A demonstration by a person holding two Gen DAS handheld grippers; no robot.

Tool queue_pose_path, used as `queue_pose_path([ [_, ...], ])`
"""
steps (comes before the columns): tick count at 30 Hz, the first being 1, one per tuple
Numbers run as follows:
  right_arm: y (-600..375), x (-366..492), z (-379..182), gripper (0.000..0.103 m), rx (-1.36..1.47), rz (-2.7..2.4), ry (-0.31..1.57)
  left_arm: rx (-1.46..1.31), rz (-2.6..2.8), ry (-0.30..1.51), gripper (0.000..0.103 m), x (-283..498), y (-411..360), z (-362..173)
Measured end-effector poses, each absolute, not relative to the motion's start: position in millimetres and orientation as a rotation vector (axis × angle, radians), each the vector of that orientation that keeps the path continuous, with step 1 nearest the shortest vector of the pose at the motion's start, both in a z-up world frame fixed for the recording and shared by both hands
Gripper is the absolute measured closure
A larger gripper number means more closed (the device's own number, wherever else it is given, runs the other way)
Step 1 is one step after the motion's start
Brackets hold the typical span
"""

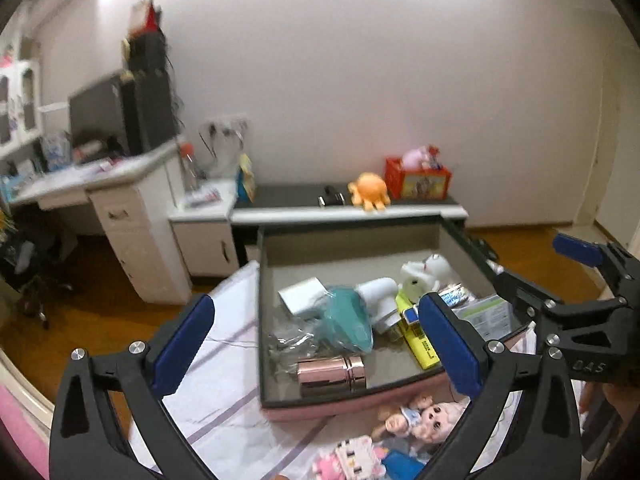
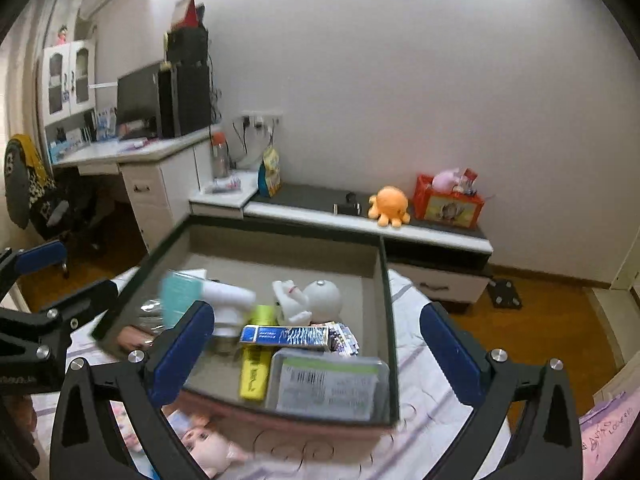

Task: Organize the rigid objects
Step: 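Withdraw both tools from the box back over the bed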

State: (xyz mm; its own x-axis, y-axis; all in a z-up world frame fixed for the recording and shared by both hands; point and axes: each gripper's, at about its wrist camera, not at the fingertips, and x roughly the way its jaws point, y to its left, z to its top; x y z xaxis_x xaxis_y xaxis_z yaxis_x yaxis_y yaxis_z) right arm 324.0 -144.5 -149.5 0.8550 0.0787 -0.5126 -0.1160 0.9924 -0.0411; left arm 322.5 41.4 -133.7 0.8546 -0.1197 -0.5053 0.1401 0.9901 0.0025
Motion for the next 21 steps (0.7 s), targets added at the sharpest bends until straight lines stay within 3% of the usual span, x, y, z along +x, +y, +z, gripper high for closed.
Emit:
queue_pose_path([
  [21, -154, 127, -111, 0.000, -0.015, 0.028, 0.319, 0.057, -0.140, 0.315, 0.000, 141, 32, -83],
])
